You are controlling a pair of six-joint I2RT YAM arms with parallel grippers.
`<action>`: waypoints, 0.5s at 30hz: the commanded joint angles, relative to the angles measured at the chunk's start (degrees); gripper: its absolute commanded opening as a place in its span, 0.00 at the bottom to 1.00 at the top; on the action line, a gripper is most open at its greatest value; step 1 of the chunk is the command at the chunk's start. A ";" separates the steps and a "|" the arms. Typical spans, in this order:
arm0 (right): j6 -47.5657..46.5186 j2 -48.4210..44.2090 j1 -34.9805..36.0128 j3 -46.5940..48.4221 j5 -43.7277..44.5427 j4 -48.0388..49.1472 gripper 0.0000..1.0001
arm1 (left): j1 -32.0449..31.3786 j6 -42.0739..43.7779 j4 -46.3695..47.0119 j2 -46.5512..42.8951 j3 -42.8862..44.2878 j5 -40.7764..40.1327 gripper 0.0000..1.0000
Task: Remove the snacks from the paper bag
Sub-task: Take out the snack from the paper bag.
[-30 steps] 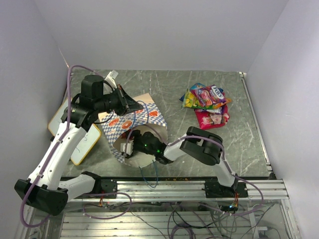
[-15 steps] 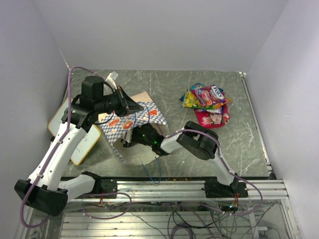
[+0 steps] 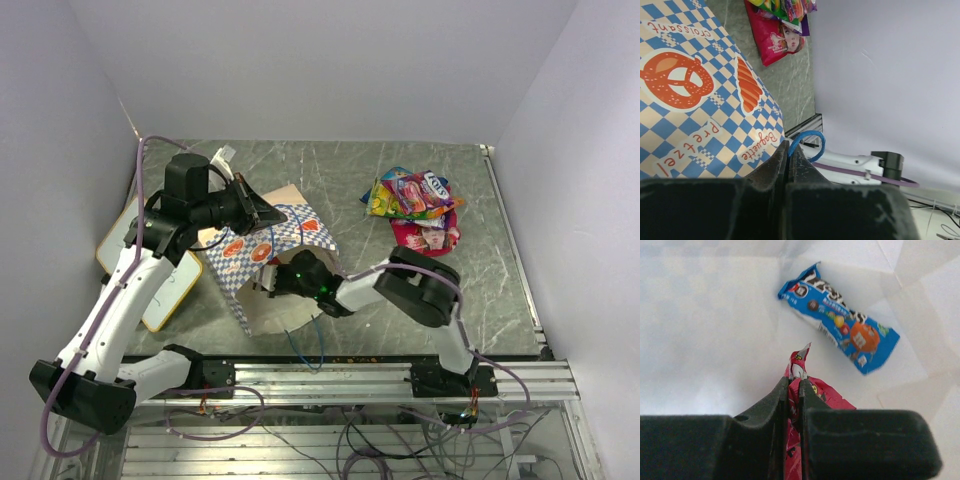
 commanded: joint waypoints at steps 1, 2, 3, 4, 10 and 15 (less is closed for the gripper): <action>1.88 -10.91 0.79 -7.68 2.32 -2.76 0.02 | 0.41 -1.45 2.63 -0.45 -0.71 -2.03 0.07; 2.82 -12.98 1.14 -9.52 3.14 -2.94 0.02 | 0.45 -1.90 3.50 -0.33 -0.93 -2.04 0.07; 3.73 -15.86 1.43 -11.49 3.76 -3.05 0.01 | 0.49 -2.44 4.55 -0.27 -1.16 -2.04 0.07; 4.87 -17.96 1.67 -13.10 4.16 -3.50 0.01 | 0.50 -2.95 5.78 -0.19 -1.44 -1.97 0.07; 11.01 -30.61 3.23 -21.18 6.40 -9.93 0.00 | 0.88 -4.14 9.32 0.18 -1.21 -2.13 0.07; 14.50 -40.02 4.49 -24.11 8.96 -17.76 0.00 | 1.29 -5.70 12.62 0.81 -1.21 -1.47 0.07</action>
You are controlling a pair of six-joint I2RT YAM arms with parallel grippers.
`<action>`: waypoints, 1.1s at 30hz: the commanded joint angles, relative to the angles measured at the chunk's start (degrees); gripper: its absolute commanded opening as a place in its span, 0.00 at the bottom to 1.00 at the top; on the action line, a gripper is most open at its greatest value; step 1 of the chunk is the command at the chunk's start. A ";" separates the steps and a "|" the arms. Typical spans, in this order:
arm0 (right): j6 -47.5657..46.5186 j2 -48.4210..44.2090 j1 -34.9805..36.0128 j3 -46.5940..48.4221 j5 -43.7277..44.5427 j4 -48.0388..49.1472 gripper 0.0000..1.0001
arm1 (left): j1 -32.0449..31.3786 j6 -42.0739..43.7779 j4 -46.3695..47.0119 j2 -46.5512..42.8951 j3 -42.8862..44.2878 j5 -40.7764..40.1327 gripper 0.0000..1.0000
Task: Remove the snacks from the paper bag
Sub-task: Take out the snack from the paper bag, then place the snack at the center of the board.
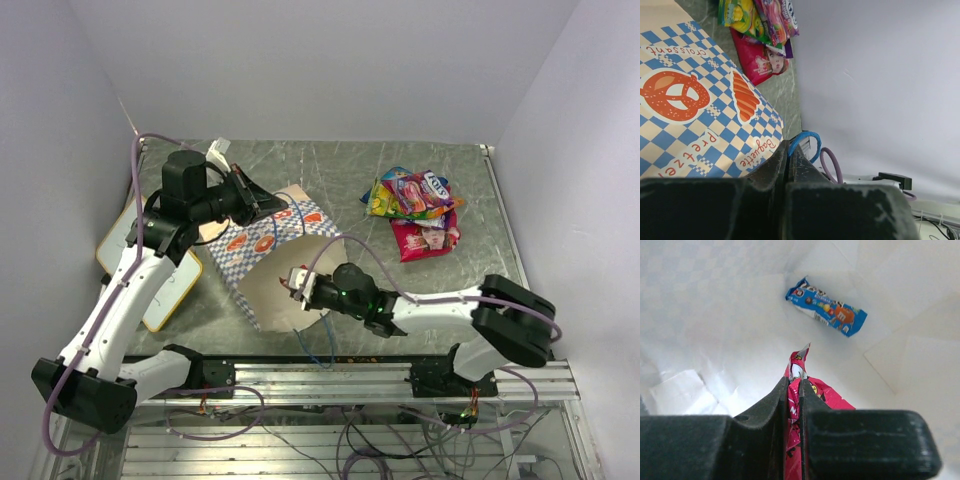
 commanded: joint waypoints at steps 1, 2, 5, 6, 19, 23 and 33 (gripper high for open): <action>5.65 -7.25 0.85 -0.95 3.72 -9.40 0.00 | 0.75 -1.43 4.90 0.96 0.51 0.15 0.07; 6.75 -8.74 0.91 -0.49 4.88 -11.60 0.00 | 0.89 -1.23 4.59 1.31 0.87 0.46 0.07; 8.97 -13.32 0.89 1.17 10.29 -17.50 0.00 | 1.15 0.94 2.21 2.38 2.59 0.58 0.07; 9.90 -16.77 0.91 3.83 13.23 -22.23 0.00 | 1.29 1.50 1.21 3.01 2.79 0.68 0.07; 15.29 -33.75 0.90 13.08 29.03 -45.29 0.00 | 4.07 7.75 -8.45 5.89 7.71 -0.38 0.07; 16.12 -35.44 0.83 14.75 43.60 -45.23 0.00 | 5.16 9.92 -10.87 7.39 10.22 -0.89 0.07; 33.05 -26.79 -19.69 17.87 35.72 -48.51 0.00 | 6.21 9.70 -10.45 8.73 10.90 0.60 0.07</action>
